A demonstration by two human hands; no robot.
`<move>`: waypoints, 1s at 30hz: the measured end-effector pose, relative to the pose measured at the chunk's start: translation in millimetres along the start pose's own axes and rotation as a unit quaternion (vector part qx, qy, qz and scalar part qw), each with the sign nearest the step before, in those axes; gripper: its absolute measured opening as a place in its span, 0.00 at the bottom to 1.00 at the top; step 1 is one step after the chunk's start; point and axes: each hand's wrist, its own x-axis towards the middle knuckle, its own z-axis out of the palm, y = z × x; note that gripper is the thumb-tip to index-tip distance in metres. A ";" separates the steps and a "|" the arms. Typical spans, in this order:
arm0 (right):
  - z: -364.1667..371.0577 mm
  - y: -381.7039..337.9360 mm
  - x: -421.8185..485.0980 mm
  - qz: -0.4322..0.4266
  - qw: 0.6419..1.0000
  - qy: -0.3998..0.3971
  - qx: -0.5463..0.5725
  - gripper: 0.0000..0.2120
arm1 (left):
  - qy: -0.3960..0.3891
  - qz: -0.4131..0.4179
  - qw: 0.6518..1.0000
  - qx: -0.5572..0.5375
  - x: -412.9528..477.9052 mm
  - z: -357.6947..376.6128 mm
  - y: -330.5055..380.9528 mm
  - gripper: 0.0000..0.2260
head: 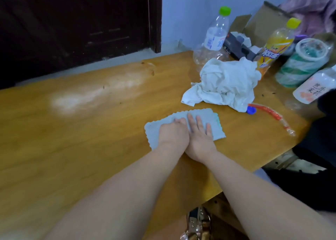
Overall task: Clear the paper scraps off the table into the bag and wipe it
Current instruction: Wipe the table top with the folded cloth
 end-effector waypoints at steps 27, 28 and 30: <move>58.0 -287.5 37.5 -0.171 0.979 0.111 -0.008 0.25 | 0.085 -0.252 0.947 -0.178 -143.4 121.7 -301.3 0.26; 59.7 -291.7 38.9 -0.170 0.982 0.086 -0.012 0.26 | 0.088 -0.260 0.944 -0.183 -145.7 122.7 -303.3 0.26; 59.3 -301.3 45.2 -0.170 0.984 0.043 -0.028 0.30 | 0.088 -0.272 0.939 -0.189 -148.8 124.0 -312.0 0.26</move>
